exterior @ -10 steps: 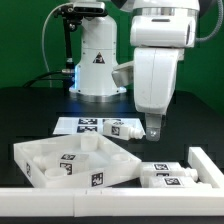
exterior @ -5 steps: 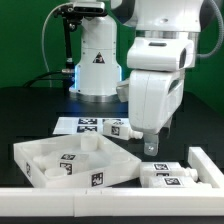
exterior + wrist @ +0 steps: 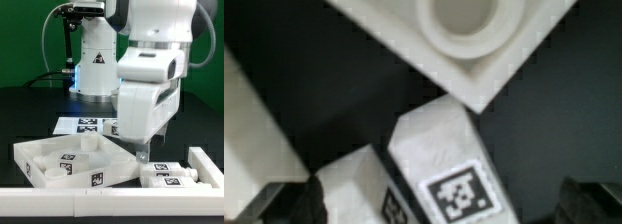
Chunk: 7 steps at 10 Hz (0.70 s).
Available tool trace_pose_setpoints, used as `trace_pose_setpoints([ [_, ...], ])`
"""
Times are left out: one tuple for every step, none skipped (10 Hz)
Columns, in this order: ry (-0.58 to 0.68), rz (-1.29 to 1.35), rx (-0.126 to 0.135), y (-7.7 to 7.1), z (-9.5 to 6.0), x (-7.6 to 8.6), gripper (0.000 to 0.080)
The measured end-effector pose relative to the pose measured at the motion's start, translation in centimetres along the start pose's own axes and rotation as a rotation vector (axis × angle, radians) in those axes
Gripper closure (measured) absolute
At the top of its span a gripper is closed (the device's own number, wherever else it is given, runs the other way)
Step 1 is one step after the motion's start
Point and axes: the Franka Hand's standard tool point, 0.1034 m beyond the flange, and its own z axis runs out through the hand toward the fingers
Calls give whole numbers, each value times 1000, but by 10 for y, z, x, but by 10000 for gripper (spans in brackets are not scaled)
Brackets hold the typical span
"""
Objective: Assemble square table
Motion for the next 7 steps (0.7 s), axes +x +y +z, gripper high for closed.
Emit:
trace_pose_setpoints([
  [11, 47, 11, -1, 7, -3, 150],
  [11, 66, 21, 0, 12, -8, 150],
  [9, 70, 24, 2, 14, -9, 150],
  [10, 72, 24, 3, 18, -7, 150],
  [9, 69, 27, 1, 23, -4, 150],
  [7, 63, 34, -4, 28, -1, 150],
  [5, 60, 38, -6, 30, 0, 150],
])
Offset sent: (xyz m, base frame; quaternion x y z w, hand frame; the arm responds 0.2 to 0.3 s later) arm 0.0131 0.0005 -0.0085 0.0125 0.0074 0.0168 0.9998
